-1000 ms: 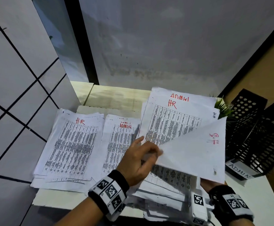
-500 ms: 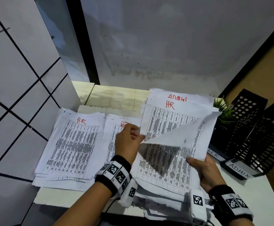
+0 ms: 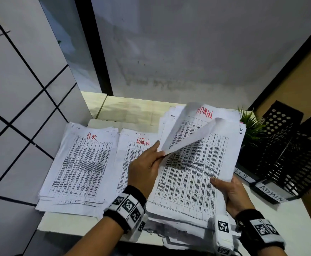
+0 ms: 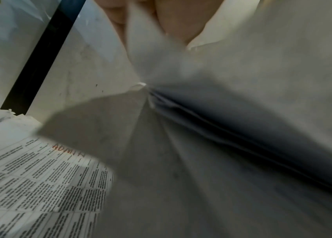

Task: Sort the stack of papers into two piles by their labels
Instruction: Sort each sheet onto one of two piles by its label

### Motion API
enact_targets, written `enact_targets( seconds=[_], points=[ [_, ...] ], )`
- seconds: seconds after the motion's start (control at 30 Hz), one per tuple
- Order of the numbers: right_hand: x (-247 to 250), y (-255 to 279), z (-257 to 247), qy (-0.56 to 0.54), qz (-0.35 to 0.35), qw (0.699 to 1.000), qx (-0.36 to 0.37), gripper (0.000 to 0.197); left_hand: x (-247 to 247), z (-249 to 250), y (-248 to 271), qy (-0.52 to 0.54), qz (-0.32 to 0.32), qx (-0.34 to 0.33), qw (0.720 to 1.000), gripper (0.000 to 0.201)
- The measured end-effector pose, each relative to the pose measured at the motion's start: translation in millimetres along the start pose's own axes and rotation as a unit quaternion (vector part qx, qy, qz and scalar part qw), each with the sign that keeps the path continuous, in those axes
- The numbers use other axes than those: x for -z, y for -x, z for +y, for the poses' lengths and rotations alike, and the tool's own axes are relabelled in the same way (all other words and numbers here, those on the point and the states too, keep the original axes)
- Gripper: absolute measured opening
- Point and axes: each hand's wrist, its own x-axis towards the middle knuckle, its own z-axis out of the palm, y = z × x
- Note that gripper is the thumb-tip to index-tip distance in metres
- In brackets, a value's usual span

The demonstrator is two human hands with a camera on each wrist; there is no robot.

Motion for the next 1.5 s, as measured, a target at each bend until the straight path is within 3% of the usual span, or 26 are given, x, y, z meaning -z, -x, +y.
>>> enact_targets(
  seconds=[0.17,0.3,0.33,0.47,0.6,0.67,0.8,0.9,1.03,1.2,1.37,1.5],
  points=[
    [-2,-2,0,0.005,0.005,1.000,-0.001,0.050,3,11,3,0.035,-0.021,-0.002,0.999,0.016],
    [-4,-3,-1,0.002,0.004,1.000,-0.004,0.049,7,31,11,0.148,-0.163,0.091,0.971,0.026],
    [-4,-3,0,0.004,0.002,1.000,-0.004,0.049,7,31,12,0.138,-0.160,0.094,0.973,0.030],
    [-5,-4,2,0.007,-0.010,1.000,-0.004,0.048,8,25,9,0.102,-0.043,0.108,0.988,0.040],
    [-2,-5,2,-0.017,0.001,1.000,-0.002,0.047,34,20,-12,0.075,0.006,0.086,0.994,0.046],
    [3,-3,-1,-0.032,0.005,0.999,0.000,0.043,56,-1,-26,0.047,0.054,0.103,0.992,0.037],
    [18,0,-5,-0.038,0.033,0.999,-0.002,0.042,115,-60,-41,-0.034,0.125,0.155,0.979,0.047],
    [24,1,-4,-0.053,0.055,0.997,-0.012,0.048,162,-111,-38,-0.125,0.096,0.204,0.966,0.042],
    [22,2,-2,-0.053,0.057,0.997,-0.016,0.048,202,-158,-28,-0.119,0.061,0.305,0.943,0.025],
    [12,2,1,-0.046,0.024,0.999,-0.006,0.037,207,-170,-24,-0.161,0.051,0.309,0.936,0.011],
    [5,3,-1,-0.026,0.015,1.000,-0.004,0.046,199,-182,-33,-0.236,-0.097,0.335,0.907,0.025],
    [4,3,0,-0.027,0.011,1.000,-0.004,0.049,171,-168,-37,-0.316,-0.086,0.317,0.890,0.025]
  ],
)
